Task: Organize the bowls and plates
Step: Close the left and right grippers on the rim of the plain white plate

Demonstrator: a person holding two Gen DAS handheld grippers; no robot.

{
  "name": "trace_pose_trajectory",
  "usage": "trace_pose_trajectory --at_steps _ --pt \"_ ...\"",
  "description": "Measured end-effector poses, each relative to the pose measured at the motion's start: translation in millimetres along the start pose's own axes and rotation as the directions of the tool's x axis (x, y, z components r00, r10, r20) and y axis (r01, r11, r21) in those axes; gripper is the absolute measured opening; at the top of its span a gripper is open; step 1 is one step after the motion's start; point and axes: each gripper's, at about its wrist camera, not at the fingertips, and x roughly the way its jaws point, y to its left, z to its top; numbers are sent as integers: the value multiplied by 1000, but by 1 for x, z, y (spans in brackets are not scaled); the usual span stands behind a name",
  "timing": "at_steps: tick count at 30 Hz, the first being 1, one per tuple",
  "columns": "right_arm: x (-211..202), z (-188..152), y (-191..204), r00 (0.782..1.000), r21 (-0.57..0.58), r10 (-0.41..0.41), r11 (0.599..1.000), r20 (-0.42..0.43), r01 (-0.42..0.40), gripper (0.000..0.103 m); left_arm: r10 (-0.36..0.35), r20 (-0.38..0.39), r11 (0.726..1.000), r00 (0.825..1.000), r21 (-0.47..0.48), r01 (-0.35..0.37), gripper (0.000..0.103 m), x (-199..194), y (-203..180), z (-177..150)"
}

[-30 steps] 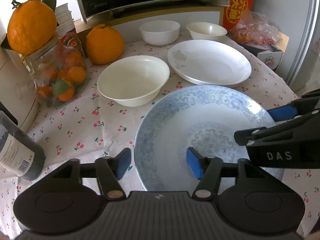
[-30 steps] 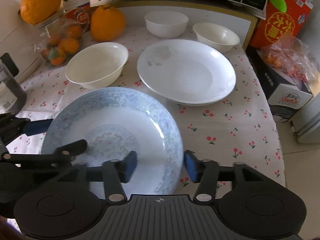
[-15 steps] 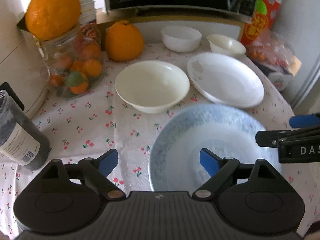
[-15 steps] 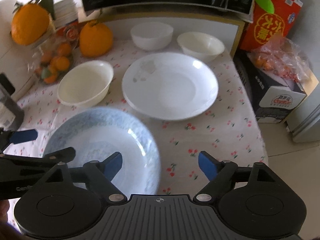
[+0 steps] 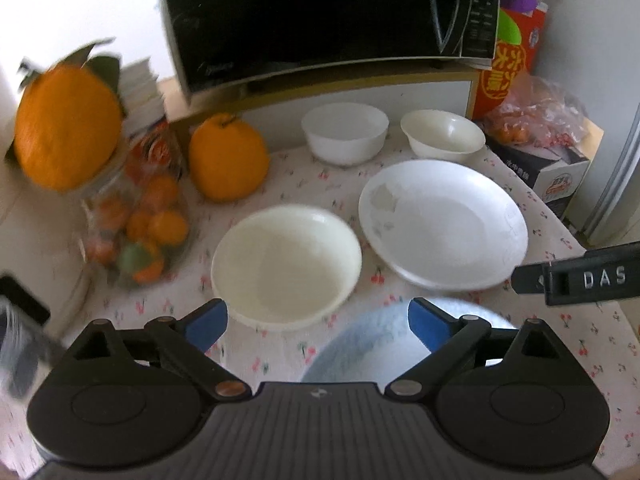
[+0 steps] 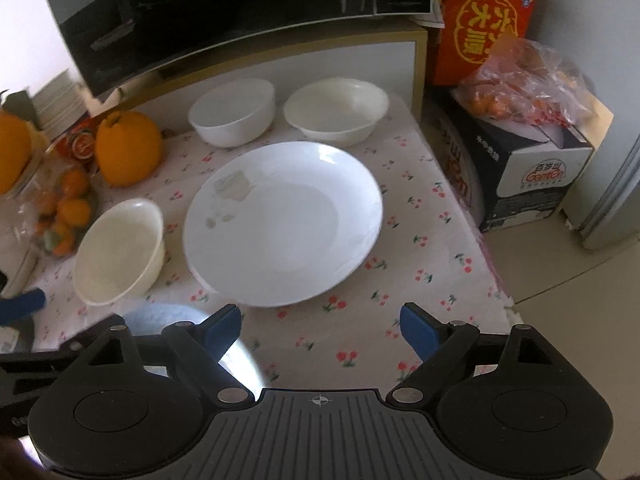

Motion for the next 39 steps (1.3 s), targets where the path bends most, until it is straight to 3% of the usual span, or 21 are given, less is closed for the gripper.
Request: trace_pose_trajectory --at_steps 11,25,35,39 --pt "31 15 -21 999 34 -29 999 -27 30 88 -5 20 995 1000 102 3 96 33 -11 35" --pt "51 27 -23 1000 65 7 998 -30 -5 88 -88 -44 986 995 141 93 86 81 -25 62" --pt "64 31 -31 1000 126 18 992 0 -18 85 -124 -80 982 989 132 134 62 106 -27 72" --pt "65 32 -29 999 114 26 993 26 -28 75 -139 -101 984 985 102 149 50 114 -23 75"
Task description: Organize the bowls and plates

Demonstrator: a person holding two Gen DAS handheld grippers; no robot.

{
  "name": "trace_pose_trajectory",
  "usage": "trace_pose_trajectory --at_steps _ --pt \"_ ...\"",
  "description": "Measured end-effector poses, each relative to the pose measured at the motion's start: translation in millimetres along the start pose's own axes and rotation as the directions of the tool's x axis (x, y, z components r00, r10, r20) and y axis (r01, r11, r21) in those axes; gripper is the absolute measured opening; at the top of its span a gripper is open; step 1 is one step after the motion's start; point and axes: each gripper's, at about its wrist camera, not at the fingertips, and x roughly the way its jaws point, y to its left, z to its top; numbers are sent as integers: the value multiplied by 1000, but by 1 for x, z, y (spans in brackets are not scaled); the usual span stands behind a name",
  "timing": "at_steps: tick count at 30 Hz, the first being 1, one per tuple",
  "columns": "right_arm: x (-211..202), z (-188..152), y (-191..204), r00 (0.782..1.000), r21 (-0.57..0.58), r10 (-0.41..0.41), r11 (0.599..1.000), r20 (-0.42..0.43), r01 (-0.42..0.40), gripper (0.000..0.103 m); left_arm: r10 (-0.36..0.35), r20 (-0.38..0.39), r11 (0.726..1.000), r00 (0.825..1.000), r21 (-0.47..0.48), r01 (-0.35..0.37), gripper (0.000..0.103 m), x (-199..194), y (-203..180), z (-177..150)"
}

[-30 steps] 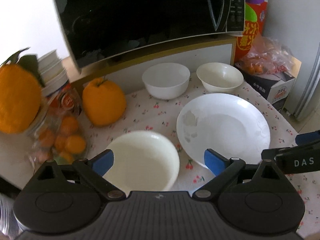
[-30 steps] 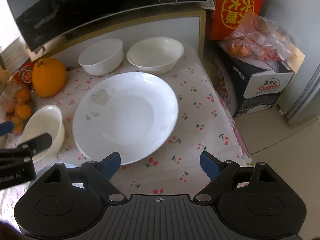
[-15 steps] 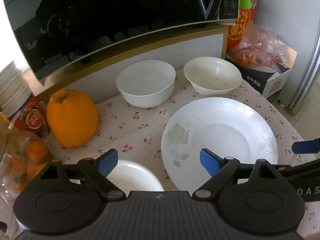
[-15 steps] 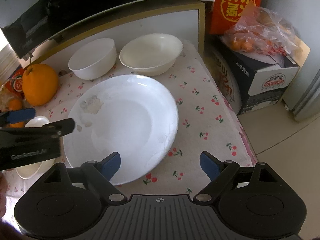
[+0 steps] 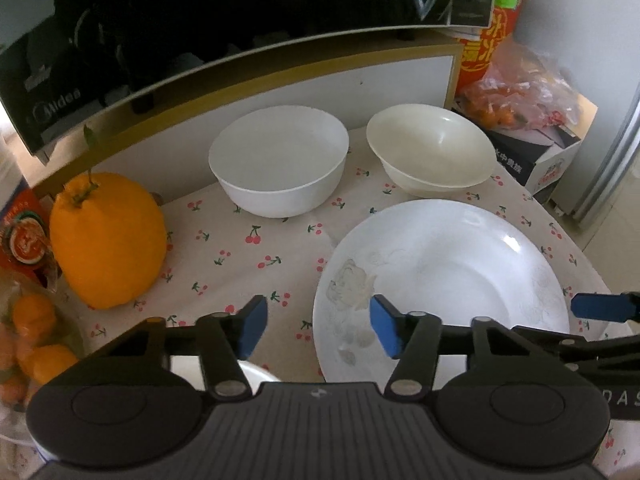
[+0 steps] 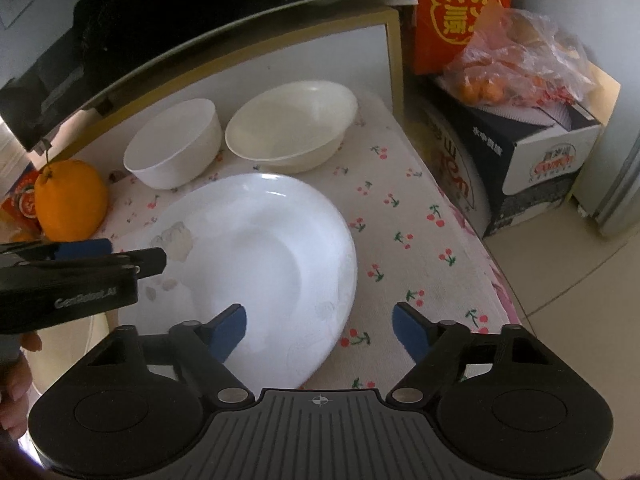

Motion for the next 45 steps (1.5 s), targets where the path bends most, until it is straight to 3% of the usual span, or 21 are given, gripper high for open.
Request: trace_pose_trajectory --at_steps 13,17,23,30,45 --pt "12 0 -1 1000 27 14 1000 -14 -14 40 -34 -29 999 999 -18 34 25 10 6 4" --pt "14 0 -2 1000 41 10 999 -9 -9 38 -53 -28 999 998 -12 52 16 10 4 3" --pt "14 -1 -4 1000 41 17 999 -3 -17 36 -48 -8 999 999 -9 48 15 11 2 1" --pt "10 1 -11 1000 105 27 994 -6 -26 23 -27 15 999 1000 -39 28 14 7 3 -4" --pt "-24 9 -3 996 44 29 999 83 -32 22 -24 104 995 994 -91 34 14 -25 5 -5"
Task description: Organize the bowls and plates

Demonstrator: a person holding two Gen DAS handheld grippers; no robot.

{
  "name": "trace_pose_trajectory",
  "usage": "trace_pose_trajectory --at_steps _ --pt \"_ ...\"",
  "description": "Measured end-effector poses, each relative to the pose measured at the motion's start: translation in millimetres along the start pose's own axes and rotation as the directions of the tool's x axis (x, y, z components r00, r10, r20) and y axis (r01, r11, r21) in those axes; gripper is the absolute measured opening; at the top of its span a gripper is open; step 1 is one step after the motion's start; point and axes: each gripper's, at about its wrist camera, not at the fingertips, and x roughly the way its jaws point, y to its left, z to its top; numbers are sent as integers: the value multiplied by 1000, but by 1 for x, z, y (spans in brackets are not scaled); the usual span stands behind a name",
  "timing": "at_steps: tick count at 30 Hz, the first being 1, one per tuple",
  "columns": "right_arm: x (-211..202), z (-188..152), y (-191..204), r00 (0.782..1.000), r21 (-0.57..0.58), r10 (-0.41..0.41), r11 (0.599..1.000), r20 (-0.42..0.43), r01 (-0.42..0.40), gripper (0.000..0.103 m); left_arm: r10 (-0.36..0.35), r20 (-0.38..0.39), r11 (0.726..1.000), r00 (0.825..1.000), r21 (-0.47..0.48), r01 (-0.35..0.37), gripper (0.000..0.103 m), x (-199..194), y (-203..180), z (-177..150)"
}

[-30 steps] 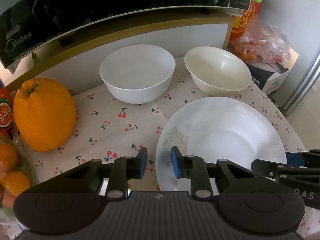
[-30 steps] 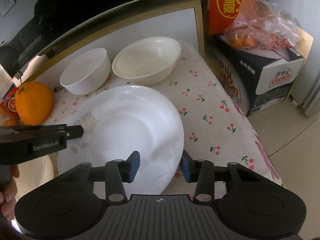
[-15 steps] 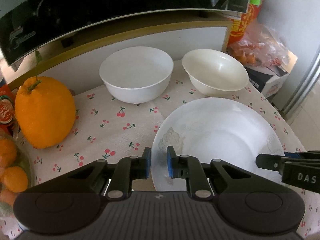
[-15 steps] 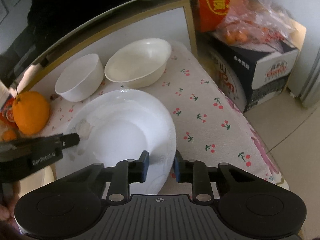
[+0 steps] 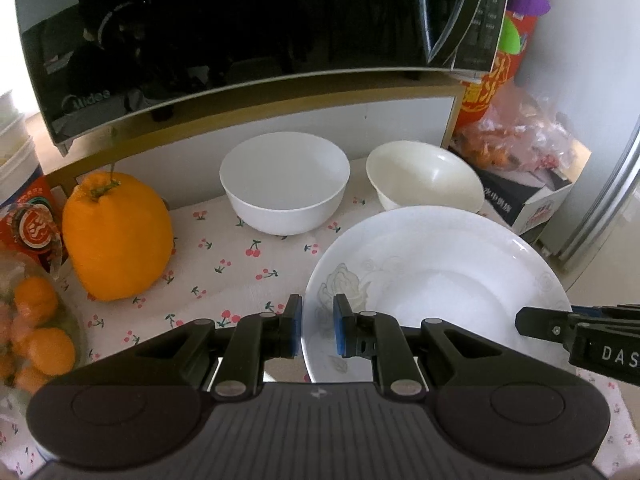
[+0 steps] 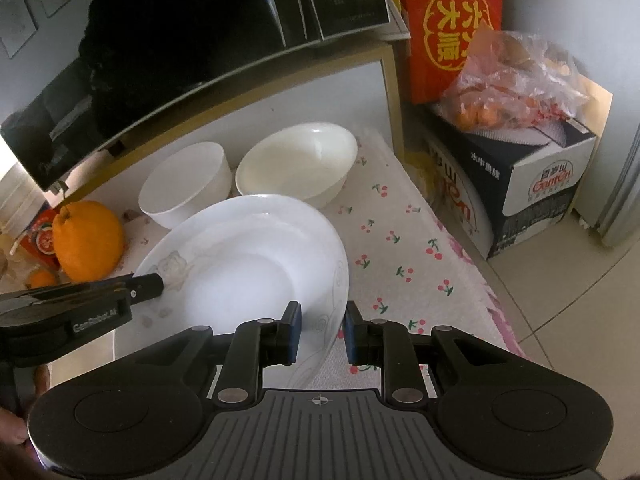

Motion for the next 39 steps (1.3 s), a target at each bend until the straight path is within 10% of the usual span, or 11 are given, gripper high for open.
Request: trace_pose_trajectory --at_steps 39 --pt "-79 -41 40 992 -159 121 979 -23 -123 22 39 -38 956 998 -289 -49 14 -107 19 -90"
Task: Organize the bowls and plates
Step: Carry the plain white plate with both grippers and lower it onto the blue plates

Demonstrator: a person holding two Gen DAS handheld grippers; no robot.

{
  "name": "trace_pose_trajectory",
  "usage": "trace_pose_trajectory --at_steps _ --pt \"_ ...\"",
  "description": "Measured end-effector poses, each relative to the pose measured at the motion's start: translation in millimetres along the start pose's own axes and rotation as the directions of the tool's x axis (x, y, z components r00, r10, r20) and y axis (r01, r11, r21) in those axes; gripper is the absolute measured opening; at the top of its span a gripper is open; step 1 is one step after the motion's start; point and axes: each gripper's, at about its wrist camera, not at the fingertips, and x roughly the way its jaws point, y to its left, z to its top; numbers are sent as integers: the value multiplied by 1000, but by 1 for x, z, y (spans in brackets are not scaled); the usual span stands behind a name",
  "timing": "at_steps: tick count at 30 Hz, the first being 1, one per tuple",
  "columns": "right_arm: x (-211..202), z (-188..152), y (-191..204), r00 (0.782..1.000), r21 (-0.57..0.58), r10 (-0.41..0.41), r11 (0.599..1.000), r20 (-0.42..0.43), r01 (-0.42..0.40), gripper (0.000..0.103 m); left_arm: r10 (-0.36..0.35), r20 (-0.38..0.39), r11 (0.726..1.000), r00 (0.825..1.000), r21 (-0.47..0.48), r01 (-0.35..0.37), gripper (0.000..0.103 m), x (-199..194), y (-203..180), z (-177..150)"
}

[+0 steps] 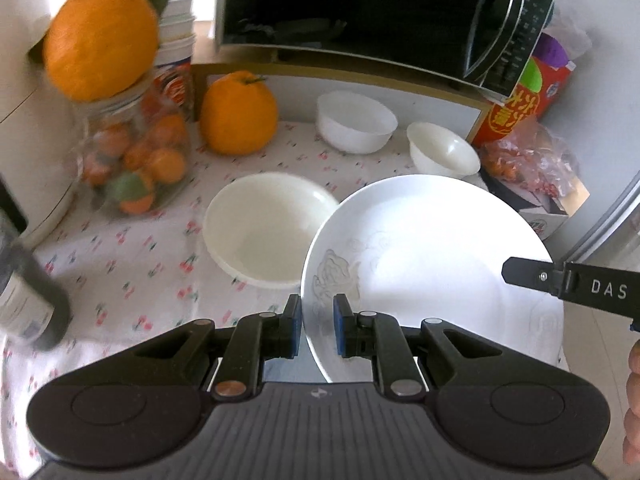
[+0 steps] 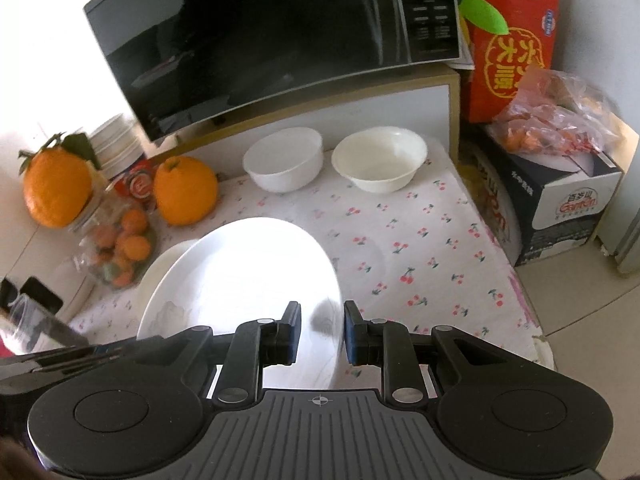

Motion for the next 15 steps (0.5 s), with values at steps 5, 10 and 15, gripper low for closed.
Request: trace_pose_trajectory --at_steps 5,10,15 --pt "0 -10 13 1000 -37 8 999 -21 -9 22 11 -20 999 1000 -47 -12 14 -8 11 -16" --pt "-3 -21 26 1000 -80 -2 997 -30 0 22 30 -38 998 999 -62 -32 14 -11 16 -27" --pt "-3 -31 28 999 -92 -15 996 -43 11 22 32 -50 998 998 -52 -35 14 -13 18 -35"
